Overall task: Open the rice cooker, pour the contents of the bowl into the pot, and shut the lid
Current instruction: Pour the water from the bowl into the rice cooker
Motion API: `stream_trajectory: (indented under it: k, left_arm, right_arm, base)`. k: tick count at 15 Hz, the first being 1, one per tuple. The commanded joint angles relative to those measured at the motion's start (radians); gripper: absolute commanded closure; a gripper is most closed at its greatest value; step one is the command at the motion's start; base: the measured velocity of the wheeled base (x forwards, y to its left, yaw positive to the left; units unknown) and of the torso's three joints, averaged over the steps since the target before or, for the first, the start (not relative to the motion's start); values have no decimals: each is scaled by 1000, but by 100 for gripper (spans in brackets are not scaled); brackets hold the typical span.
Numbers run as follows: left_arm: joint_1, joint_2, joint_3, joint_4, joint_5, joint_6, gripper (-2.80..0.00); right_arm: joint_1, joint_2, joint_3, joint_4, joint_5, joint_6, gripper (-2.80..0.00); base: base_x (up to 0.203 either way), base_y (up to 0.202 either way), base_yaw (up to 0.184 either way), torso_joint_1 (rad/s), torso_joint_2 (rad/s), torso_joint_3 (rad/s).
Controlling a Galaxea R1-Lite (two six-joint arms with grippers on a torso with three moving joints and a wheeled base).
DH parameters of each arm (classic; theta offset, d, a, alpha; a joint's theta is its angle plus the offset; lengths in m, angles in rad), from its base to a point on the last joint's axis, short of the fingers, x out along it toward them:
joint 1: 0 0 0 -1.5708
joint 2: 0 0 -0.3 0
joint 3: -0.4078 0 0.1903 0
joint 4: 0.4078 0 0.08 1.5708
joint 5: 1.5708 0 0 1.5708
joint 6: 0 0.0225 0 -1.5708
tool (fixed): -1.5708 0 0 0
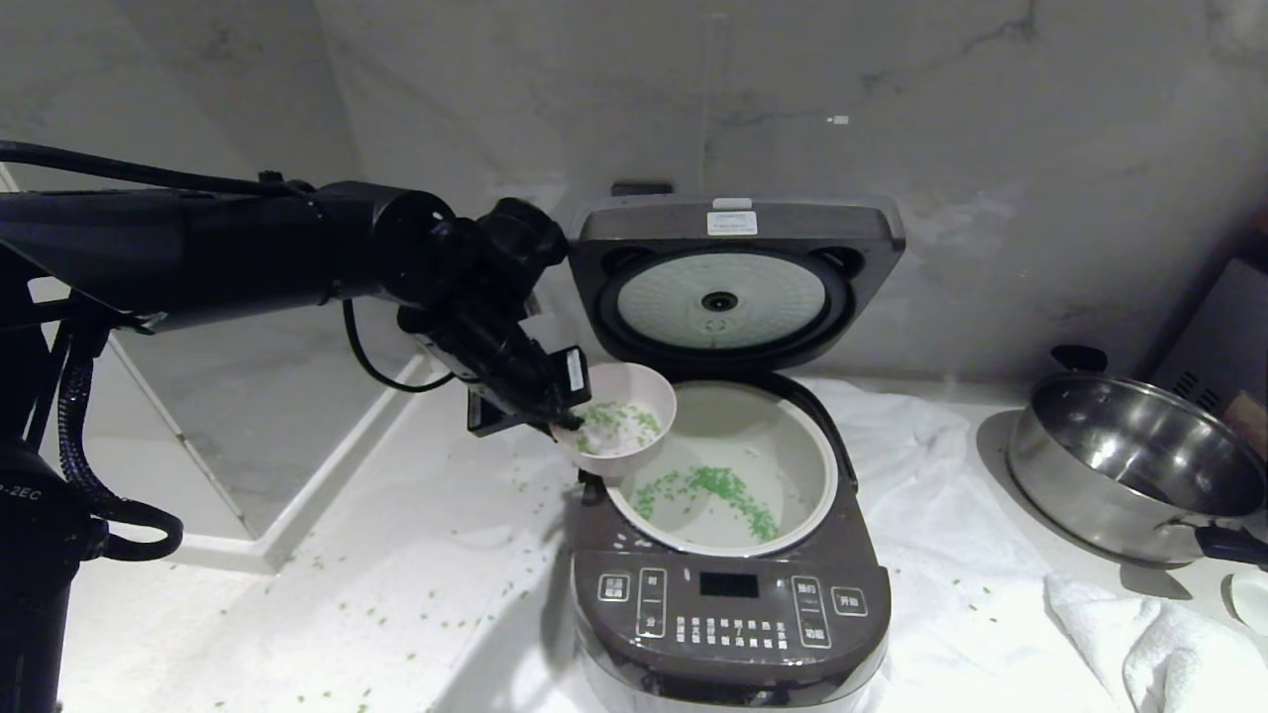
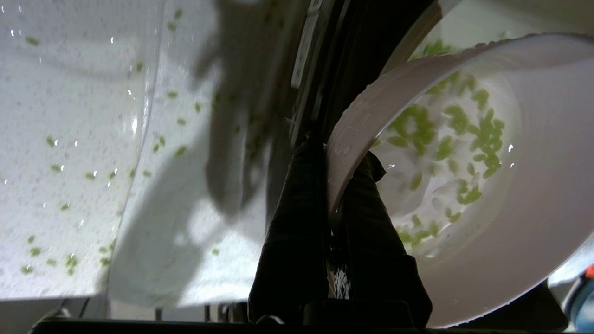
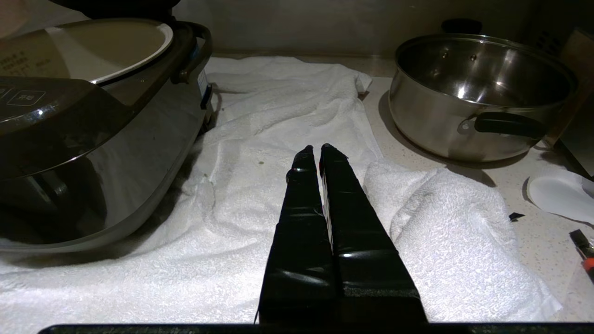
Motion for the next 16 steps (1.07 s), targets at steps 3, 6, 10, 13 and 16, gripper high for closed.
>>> stream_trajectory:
  k: [3, 6, 10, 13, 16]
  left_arm:
    - [-57, 22, 1, -104, 30, -61, 0]
    - [-92, 43, 1, -149, 72, -73, 0]
    - [-131, 77, 7, -206, 132, -81, 0]
    - [-132, 76, 12, -207, 134, -96, 0]
    - [-102, 59, 21, -204, 133, -108, 0]
  right_arm:
    - [0, 1, 2, -1, 0, 0, 0]
    - [0, 1, 2, -1, 0, 0, 0]
    - [0, 1, 2, -1, 0, 0, 0]
    - [0, 1, 2, -1, 0, 0, 0]
    - [0, 0, 2, -1, 0, 0, 0]
  base:
    - [0, 0, 0, 0, 0, 0]
    - [0, 0, 0, 0, 0, 0]
    - [0, 0, 0, 0, 0, 0]
    - [0, 0, 0, 0, 0, 0]
    - [0, 0, 0, 0, 0, 0]
